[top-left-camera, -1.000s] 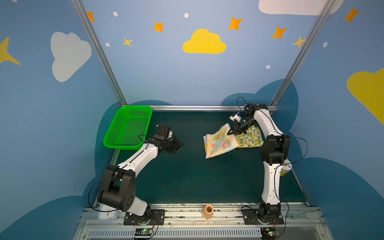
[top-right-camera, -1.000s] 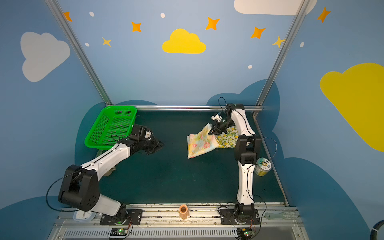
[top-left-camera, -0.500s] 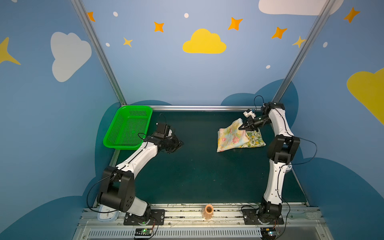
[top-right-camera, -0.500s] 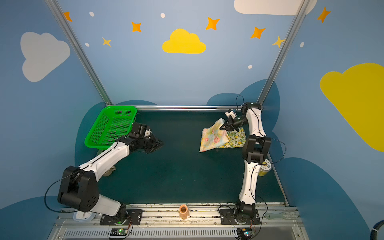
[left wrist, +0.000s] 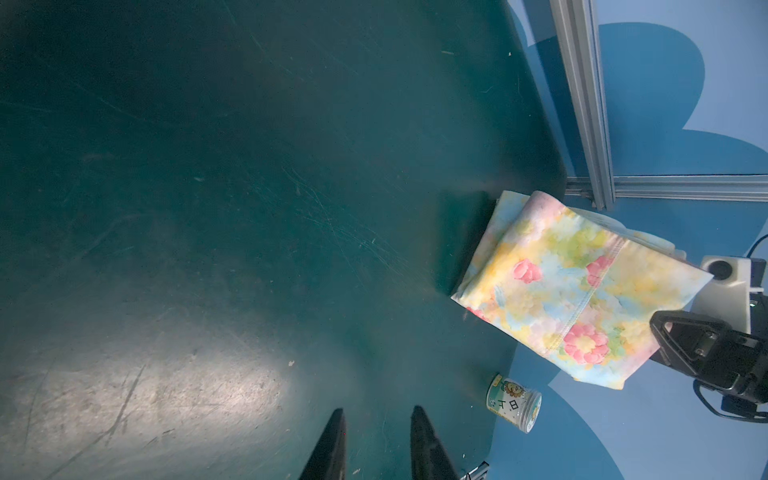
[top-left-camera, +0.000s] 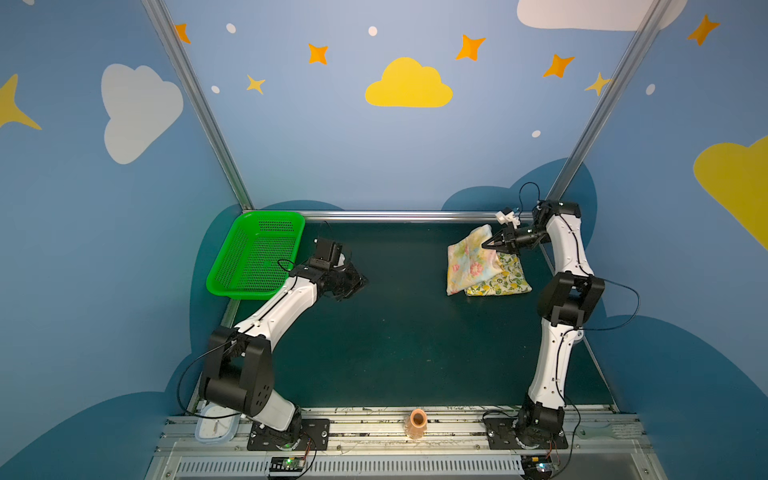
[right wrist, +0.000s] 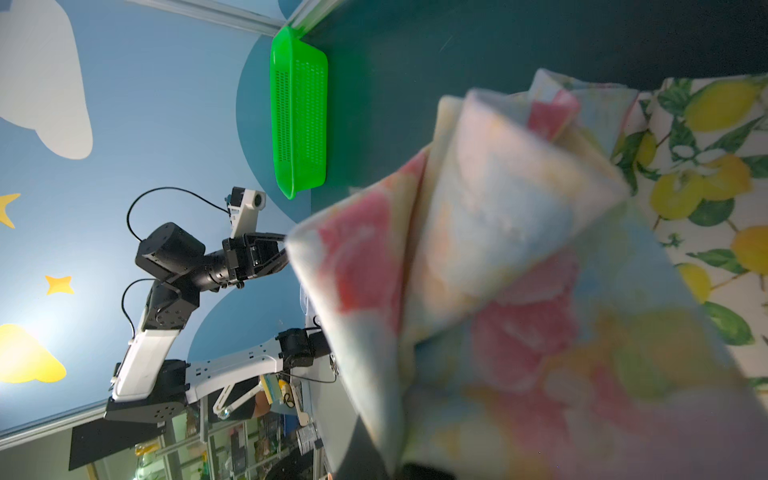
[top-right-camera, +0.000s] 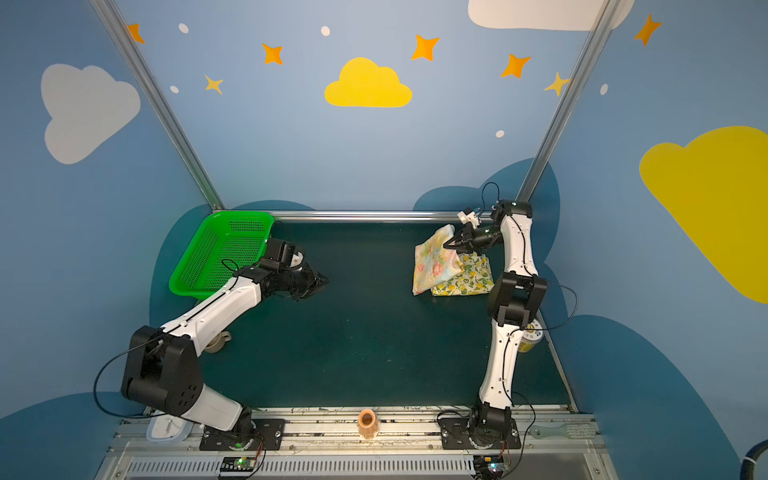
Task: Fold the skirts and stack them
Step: 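Drag the floral skirt with the right gripper onto the lemon-print skirt, then lower the floral skirt onto the lemon-print skirt and open the right gripper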
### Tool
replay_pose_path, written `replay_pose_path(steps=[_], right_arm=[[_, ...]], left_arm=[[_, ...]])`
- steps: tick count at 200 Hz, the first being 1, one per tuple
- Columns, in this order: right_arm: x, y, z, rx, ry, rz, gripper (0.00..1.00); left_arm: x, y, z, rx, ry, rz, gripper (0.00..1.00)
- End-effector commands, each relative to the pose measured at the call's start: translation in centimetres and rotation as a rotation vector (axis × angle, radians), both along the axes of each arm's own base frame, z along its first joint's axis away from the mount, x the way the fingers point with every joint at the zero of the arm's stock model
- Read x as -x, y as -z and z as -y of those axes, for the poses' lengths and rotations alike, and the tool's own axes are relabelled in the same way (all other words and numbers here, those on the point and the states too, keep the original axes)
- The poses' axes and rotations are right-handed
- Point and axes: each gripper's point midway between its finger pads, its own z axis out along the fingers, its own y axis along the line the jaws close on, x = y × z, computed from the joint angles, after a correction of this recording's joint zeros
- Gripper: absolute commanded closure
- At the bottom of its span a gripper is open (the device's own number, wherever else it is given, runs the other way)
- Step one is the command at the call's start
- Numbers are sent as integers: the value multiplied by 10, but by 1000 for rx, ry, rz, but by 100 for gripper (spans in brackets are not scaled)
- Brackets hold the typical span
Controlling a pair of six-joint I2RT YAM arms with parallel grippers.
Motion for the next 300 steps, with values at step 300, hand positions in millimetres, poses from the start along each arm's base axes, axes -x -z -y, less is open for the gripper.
replay_pose_path(steps=[300], right_arm=[[-31,84,105,-114,224,-185,100]], left_arm=[[-11,12,79,-59,81,-109,73]])
